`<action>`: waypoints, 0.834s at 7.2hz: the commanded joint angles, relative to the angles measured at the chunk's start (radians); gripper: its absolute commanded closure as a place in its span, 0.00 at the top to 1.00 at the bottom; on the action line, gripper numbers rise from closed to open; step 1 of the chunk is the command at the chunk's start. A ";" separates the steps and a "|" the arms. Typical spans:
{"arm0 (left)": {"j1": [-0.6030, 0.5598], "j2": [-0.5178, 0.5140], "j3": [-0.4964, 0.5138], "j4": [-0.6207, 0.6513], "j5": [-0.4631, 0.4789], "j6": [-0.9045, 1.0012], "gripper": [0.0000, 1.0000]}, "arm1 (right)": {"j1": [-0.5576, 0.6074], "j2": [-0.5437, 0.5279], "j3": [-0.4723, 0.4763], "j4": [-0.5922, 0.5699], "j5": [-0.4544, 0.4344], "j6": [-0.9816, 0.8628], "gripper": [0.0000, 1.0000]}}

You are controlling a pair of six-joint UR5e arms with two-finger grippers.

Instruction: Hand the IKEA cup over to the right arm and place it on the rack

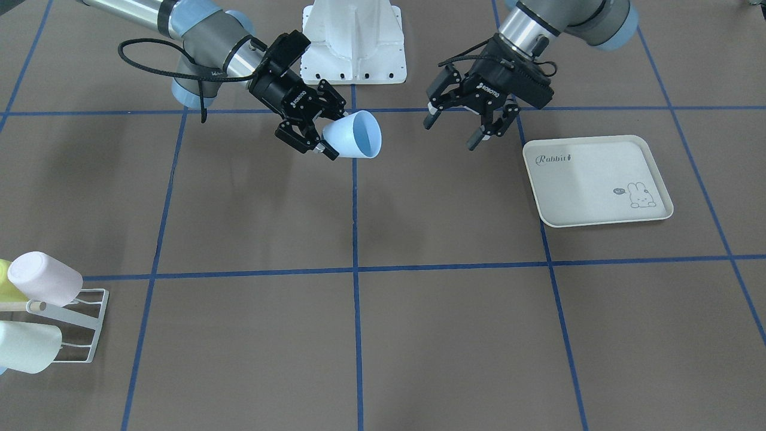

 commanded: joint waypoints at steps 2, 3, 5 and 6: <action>-0.171 0.254 -0.128 0.095 -0.006 0.404 1.00 | 0.065 -0.004 0.310 -0.694 0.000 -0.119 0.17; -0.248 0.313 -0.125 0.093 -0.007 0.549 1.00 | 0.105 -0.010 0.374 -0.854 0.000 -0.188 0.10; -0.467 0.388 -0.077 0.081 -0.178 0.840 1.00 | 0.227 -0.021 0.483 -1.206 -0.003 -0.387 0.04; -0.514 0.393 -0.061 0.081 -0.213 0.912 1.00 | 0.281 -0.027 0.549 -1.378 -0.005 -0.557 0.04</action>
